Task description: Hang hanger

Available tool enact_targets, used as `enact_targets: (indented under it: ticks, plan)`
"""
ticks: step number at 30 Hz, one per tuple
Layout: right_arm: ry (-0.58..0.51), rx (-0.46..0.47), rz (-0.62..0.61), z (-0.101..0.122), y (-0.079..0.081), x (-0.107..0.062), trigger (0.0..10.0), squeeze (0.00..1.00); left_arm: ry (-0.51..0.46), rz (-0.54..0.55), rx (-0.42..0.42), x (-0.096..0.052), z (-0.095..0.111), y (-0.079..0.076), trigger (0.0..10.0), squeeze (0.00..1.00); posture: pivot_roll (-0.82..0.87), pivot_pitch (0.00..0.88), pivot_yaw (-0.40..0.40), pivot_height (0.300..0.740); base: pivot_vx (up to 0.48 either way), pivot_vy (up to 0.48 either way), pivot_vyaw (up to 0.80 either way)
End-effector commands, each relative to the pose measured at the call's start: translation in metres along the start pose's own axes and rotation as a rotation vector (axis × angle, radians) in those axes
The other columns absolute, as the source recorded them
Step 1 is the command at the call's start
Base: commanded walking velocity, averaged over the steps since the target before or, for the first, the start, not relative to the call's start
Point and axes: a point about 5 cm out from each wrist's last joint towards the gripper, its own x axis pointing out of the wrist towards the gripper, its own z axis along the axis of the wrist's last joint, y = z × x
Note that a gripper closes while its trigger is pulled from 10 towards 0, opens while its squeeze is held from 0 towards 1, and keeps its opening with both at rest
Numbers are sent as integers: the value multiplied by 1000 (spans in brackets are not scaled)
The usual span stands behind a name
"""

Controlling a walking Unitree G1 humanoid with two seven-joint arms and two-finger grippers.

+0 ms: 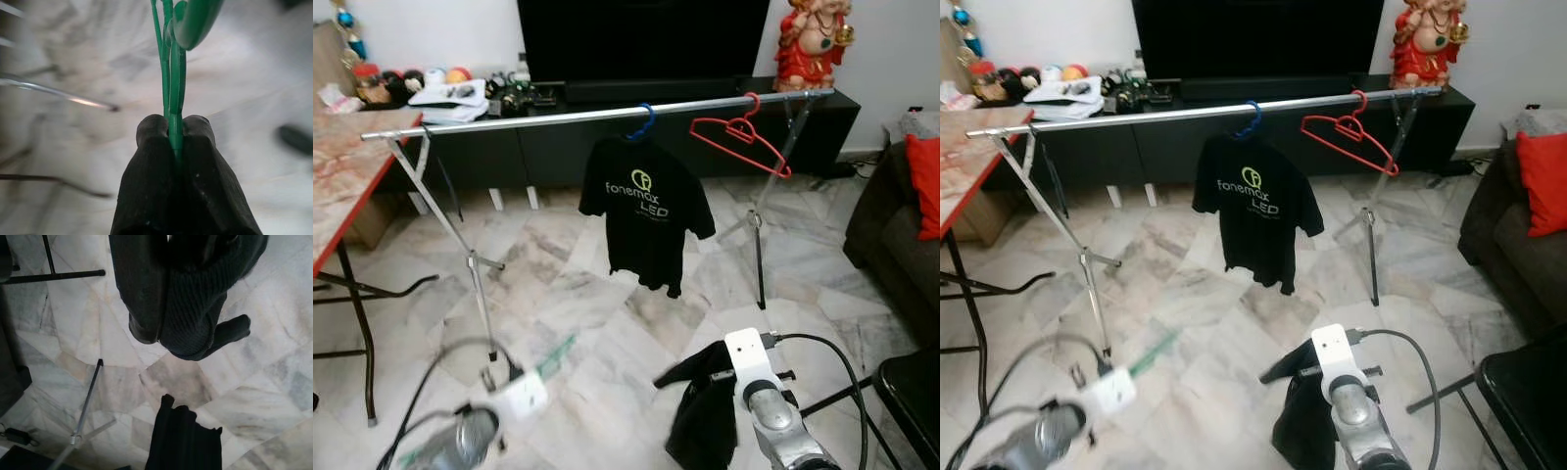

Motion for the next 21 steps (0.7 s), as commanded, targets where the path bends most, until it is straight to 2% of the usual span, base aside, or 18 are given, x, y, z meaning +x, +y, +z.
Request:
enact_targets:
  ticks: [1,2,3,4,5,6,8,11,13,16,21]
  plan:
    - [-28,-10,0,13,0,4,10000,0,-104,-73,-79,1,22,10,10000,0,1,53,17,740,0,0,0]
    - [-29,-12,-2,14,-2,4,10000,0,-135,-172,-80,-1,29,8,10000,0,5,54,15,740,0,0,0]
    - [-29,-12,-2,14,-2,4,10000,0,-135,-172,-80,-1,29,8,10000,0,5,54,15,740,0,0,0]
    - [-29,-12,-2,15,-2,5,10000,0,-142,-229,-60,-2,31,6,10000,0,8,53,13,740,0,0,0]
    - [-36,-15,0,18,-2,6,10000,0,-153,-400,0,-10,38,3,10000,0,11,52,13,740,0,0,0]
    - [-44,-15,3,22,-2,7,10000,0,-157,-523,33,-17,48,4,10000,0,11,52,12,740,0,0,0]
    - [-46,-15,4,23,-1,7,10000,0,-158,-543,37,-18,50,4,10000,0,11,52,12,740,0,0,0]
    - [-54,4,-1,28,-2,8,10000,0,-219,-665,19,-27,69,5,10000,0,6,51,12,740,0,0,0]
    - [-64,3,-3,32,-2,9,10000,0,-250,-753,36,-34,84,3,10000,0,6,51,12,740,0,0,0]
    - [-70,5,-7,36,-4,10,10000,0,-275,-808,62,-40,96,1,10000,0,2,50,11,740,0,0,0]
    - [-81,44,-22,44,-8,12,10000,0,-386,-831,-5,-46,128,-2,10000,0,-1,47,12,740,0,0,0]
